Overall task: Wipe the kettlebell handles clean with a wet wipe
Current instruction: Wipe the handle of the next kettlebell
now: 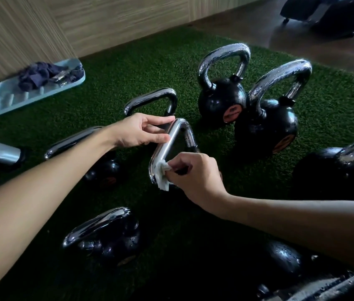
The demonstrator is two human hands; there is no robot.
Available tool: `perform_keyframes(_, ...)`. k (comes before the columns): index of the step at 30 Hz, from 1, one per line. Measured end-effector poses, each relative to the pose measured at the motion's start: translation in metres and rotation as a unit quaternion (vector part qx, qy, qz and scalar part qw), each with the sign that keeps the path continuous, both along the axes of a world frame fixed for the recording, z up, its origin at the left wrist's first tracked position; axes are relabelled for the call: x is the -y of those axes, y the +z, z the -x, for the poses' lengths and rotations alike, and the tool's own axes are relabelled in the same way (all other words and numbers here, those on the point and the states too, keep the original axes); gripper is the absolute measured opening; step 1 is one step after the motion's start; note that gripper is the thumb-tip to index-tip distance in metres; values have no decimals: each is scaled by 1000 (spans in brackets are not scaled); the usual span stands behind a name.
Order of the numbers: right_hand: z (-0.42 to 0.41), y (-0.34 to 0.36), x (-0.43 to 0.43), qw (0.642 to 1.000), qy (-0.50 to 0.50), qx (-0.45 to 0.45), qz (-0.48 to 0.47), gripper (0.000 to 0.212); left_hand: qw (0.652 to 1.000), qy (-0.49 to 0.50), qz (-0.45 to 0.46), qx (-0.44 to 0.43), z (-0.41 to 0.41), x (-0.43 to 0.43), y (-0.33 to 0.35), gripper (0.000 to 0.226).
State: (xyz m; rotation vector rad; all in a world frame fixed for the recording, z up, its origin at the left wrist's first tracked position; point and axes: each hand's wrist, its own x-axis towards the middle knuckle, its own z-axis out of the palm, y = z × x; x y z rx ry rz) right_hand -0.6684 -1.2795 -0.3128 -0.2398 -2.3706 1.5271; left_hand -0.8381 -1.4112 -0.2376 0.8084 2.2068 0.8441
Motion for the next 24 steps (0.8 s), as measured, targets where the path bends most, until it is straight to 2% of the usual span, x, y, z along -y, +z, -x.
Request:
perform_keyframes(4,3,9,-3,998,19,-38,-34,6,1000,10,-10,-5,-2,2,-3,66)
perform_keyframes(7,-3,1,-4,996,39,-28,-80,7,1000,12,-6,-2,-2,1,-2,68)
perform_keyframes(10,-9,-14,-14,990,26,6,-141,22,1000,12,-4,2,-1,0,1,67)
perform_keyframes(14,-5,-8,-13,988,50,-18,-142,7,1000,25,2,-4,-1,1,-1,69)
perform_keyframes(17,-3,-6,-13,984,73,-33,-160,4,1000,30,0,-3,-3,1,-1,69)
perform_keyframes(20,-4,-14,-26,976,89,-5,-196,6,999,33,2,-11,-6,1,-1,70)
perform_keyframes(24,-7,-3,-53,994,33,22,-99,9,999,45,-11,-24,-12,-6,-5,60)
